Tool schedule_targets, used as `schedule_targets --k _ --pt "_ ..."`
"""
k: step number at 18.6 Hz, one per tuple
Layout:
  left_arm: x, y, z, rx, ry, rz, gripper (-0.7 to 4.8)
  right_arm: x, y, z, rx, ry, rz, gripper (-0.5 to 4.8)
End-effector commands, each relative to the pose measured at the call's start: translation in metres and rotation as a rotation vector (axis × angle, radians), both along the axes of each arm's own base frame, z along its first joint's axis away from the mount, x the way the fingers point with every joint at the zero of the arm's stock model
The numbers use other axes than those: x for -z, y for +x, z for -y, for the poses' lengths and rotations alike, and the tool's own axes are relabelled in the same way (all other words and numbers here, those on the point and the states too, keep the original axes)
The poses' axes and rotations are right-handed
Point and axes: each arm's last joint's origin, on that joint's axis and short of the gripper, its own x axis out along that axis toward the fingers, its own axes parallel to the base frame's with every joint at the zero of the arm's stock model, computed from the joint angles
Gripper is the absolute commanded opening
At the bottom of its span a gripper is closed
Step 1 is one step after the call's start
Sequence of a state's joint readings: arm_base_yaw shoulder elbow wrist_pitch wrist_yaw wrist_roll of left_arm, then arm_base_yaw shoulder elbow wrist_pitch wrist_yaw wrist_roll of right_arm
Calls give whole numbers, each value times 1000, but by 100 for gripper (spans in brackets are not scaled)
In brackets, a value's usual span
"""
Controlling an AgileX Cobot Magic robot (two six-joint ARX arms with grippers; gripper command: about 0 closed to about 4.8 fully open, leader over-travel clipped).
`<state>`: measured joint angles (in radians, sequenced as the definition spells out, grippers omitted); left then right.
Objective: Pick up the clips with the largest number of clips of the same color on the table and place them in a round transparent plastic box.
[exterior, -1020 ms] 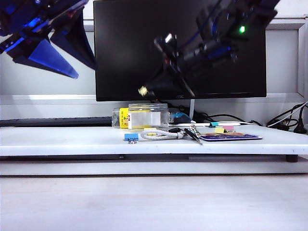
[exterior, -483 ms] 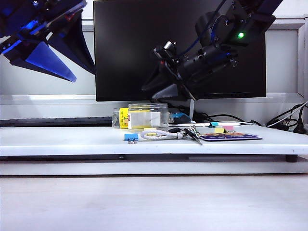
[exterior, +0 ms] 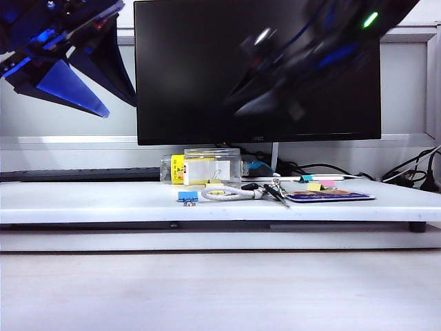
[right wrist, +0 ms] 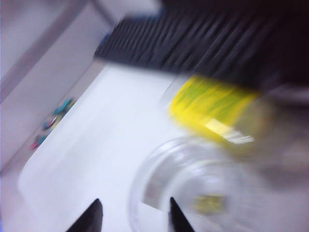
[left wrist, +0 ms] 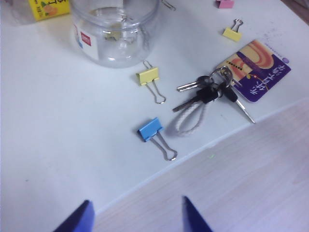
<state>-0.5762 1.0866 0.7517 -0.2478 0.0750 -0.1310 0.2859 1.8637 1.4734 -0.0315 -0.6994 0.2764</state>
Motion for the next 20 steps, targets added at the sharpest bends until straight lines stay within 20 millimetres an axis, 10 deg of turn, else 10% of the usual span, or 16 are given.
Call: schedule_targets --k 1,20 --pt "-2 0 0 1 -8 13 246 -10 -17 23 60 -233 20 175" --pt "0 -4 3 72 -42 -49 246 52 -40 45 179 -625 -182 167"
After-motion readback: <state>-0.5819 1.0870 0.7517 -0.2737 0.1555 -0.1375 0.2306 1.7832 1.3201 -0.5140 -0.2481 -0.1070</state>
